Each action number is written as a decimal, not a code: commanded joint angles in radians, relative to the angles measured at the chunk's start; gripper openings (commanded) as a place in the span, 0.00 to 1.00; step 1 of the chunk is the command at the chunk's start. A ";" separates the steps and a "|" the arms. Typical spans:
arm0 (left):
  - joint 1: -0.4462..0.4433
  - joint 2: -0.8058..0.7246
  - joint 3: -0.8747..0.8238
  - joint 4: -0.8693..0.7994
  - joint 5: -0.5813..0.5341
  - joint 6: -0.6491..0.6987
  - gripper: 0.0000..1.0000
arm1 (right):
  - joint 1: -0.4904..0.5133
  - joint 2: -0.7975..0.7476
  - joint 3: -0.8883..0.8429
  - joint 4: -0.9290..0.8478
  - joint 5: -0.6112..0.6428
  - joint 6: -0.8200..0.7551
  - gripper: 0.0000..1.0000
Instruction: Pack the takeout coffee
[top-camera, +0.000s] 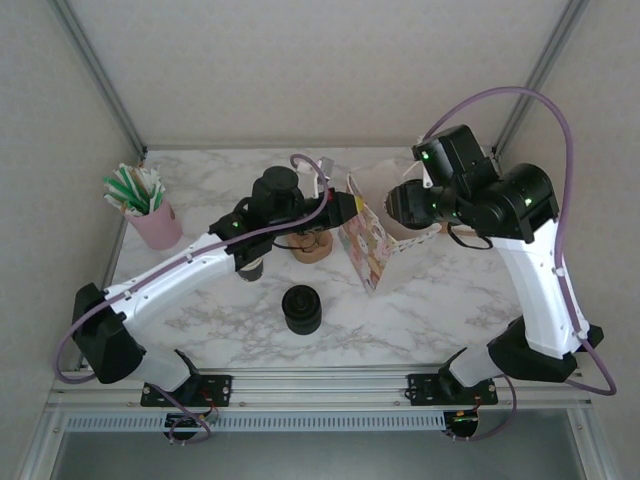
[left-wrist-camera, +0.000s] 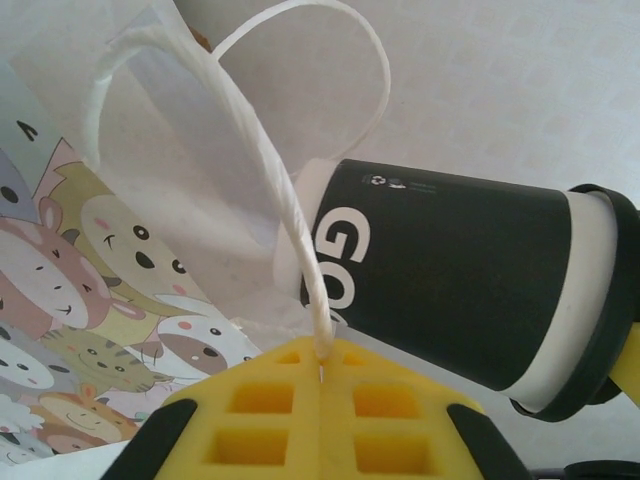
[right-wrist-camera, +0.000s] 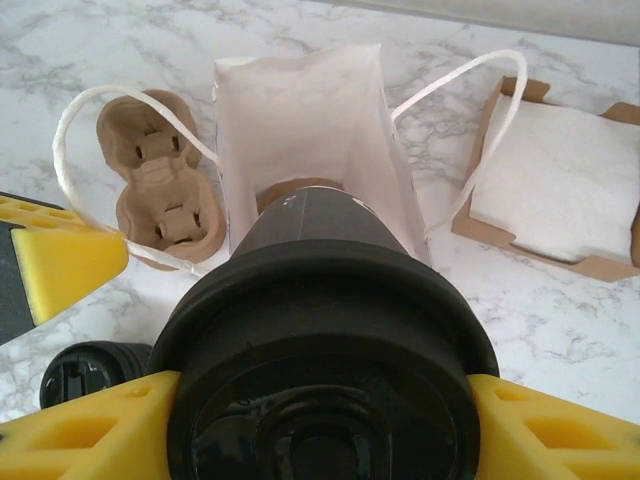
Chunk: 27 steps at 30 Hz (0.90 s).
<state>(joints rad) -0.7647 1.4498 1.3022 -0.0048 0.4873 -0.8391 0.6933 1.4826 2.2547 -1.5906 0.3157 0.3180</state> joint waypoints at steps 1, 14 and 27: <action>-0.008 -0.049 -0.029 0.003 0.022 0.000 0.00 | -0.006 0.026 0.024 -0.036 -0.040 -0.014 0.66; -0.008 -0.104 -0.083 -0.005 0.066 0.017 0.00 | -0.007 0.156 0.083 -0.160 -0.031 0.000 0.66; -0.002 -0.146 -0.093 -0.040 0.075 0.055 0.00 | -0.007 0.196 0.003 -0.204 -0.043 0.010 0.67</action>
<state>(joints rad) -0.7643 1.3388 1.2201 -0.0471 0.5365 -0.8112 0.6914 1.6775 2.2852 -1.6066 0.2832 0.3210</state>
